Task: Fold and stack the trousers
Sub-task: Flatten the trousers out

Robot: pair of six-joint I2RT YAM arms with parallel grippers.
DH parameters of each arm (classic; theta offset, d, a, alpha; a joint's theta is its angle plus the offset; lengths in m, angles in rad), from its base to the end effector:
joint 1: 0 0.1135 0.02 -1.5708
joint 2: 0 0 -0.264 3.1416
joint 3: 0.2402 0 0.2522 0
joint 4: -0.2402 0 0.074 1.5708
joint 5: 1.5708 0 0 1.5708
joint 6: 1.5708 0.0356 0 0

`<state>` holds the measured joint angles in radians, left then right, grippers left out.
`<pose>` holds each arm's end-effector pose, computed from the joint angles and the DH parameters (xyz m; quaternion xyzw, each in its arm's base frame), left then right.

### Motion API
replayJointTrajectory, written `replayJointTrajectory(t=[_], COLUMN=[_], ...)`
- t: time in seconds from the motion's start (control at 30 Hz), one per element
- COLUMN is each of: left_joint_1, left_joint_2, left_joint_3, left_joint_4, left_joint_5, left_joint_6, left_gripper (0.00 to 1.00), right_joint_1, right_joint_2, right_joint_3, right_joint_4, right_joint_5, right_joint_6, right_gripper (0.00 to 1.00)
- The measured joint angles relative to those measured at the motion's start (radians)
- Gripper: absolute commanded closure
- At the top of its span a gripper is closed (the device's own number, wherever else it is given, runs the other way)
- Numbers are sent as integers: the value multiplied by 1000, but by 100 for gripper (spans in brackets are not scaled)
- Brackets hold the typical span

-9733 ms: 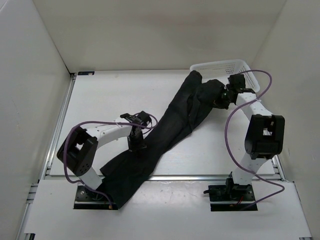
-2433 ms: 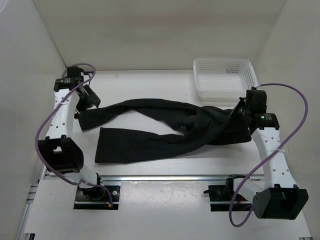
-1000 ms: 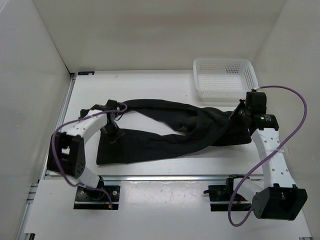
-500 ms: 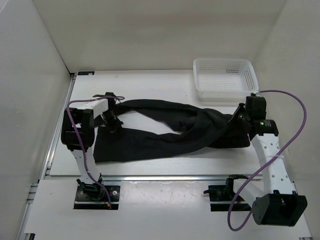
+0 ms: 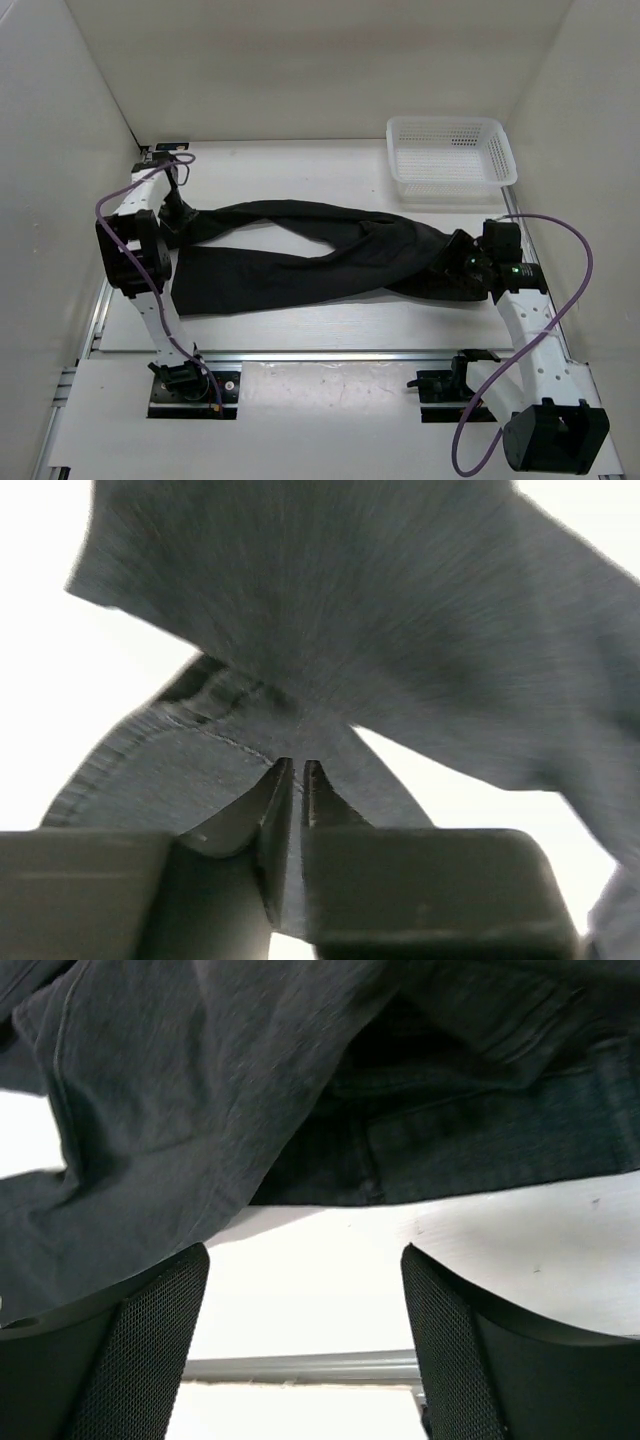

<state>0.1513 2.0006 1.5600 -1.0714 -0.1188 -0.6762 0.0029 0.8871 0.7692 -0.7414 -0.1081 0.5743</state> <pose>0.3786 0.0620 0.1941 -0.4028 0.9129 0.0497 0.0437 0.1750 0.0043 0.2661 0.2458 0.9034 0.1475 0.3190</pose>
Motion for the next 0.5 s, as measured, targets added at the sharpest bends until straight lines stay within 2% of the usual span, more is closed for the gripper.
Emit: replayJointTrajectory(t=[0.1, 0.13, 0.17, 0.2, 0.3, 0.5], left_joint_1=[17, 20, 22, 22, 13, 1], left_joint_2=[-6, -16, -34, -60, -190, -519], left_joint_3=[109, 129, 143, 145, 84, -308], left_joint_4=[-36, -40, -42, -46, -43, -29], left_joint_5=[-29, -33, -35, -36, -28, 59], left_joint_6=[21, 26, 37, 48, 62, 94], left_gripper=[61, 52, 36, 29, 26, 24], right_joint_1=[5, 6, 6, 7, 7, 8], right_joint_2=[0, 0, 0, -1, -4, 39], right_joint_3=[0, 0, 0, 2, 16, 56], right_joint_4=[-12, -20, -26, -32, -49, -24], right_joint_5=[-36, -46, -55, -58, -59, -69], right_joint_6=[-6, -9, -9, -9, -11, -19], right_gripper=[28, 28, 28, 22, 17, 18])
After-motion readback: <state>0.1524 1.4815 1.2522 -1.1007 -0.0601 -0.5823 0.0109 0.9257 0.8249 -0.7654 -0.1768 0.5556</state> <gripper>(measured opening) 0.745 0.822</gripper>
